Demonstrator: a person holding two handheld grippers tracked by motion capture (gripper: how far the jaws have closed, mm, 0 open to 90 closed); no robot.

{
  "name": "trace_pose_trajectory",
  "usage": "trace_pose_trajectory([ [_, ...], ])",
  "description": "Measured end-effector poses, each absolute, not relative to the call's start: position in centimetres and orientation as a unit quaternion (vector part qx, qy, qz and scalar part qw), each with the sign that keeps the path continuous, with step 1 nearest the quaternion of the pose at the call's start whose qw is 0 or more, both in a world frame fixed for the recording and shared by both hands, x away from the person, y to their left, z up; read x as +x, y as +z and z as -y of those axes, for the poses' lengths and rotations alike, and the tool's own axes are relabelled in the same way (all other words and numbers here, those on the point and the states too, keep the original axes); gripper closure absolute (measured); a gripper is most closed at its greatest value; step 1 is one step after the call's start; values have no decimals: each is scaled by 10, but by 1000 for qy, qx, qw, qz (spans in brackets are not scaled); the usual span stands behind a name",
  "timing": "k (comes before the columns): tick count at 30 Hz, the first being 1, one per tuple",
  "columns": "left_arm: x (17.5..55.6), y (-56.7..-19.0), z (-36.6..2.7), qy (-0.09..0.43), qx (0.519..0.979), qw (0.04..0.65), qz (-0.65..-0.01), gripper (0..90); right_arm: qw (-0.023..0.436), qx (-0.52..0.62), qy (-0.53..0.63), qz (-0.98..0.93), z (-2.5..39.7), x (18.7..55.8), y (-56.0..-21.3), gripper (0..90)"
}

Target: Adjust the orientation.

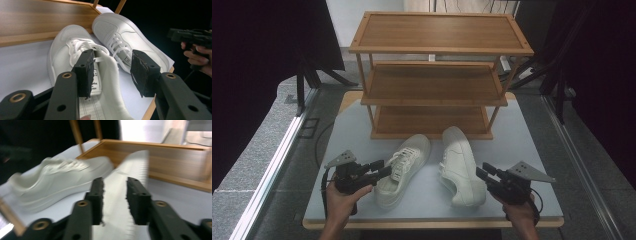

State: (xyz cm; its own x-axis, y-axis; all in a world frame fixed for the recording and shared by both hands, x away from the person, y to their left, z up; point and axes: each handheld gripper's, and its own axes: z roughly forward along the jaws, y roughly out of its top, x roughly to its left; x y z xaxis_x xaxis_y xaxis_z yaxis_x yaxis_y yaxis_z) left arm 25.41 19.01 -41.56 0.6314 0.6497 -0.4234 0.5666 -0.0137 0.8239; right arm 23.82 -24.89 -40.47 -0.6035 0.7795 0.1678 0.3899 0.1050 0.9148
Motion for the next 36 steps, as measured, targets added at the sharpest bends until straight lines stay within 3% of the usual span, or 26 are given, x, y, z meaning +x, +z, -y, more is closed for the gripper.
trace_pose_trajectory([
  [5, 256, -416, -192, 36, 708, 556, -433, 524, 166, 364, 510, -761, 219, 228, -408, 812],
  [8, 256, -417, -193, 33, 708, 553, -439, 522, 184, 345, 462, -797, 198, 218, -420, 886],
  [21, 252, -410, -197, 34, 694, 563, -448, 520, 192, 368, 443, -795, 216, 218, -432, 895],
  [24, 254, -415, -193, 31, 698, 556, -450, 520, 163, 354, 475, -789, 208, 212, -424, 895],
  [29, 254, -416, -190, 26, 702, 553, -448, 520, 185, 333, 421, -823, 183, 208, -433, 894],
  [36, 254, -417, -192, 27, 700, 553, -451, 520, 169, 350, 435, -812, 199, 214, -432, 896],
])
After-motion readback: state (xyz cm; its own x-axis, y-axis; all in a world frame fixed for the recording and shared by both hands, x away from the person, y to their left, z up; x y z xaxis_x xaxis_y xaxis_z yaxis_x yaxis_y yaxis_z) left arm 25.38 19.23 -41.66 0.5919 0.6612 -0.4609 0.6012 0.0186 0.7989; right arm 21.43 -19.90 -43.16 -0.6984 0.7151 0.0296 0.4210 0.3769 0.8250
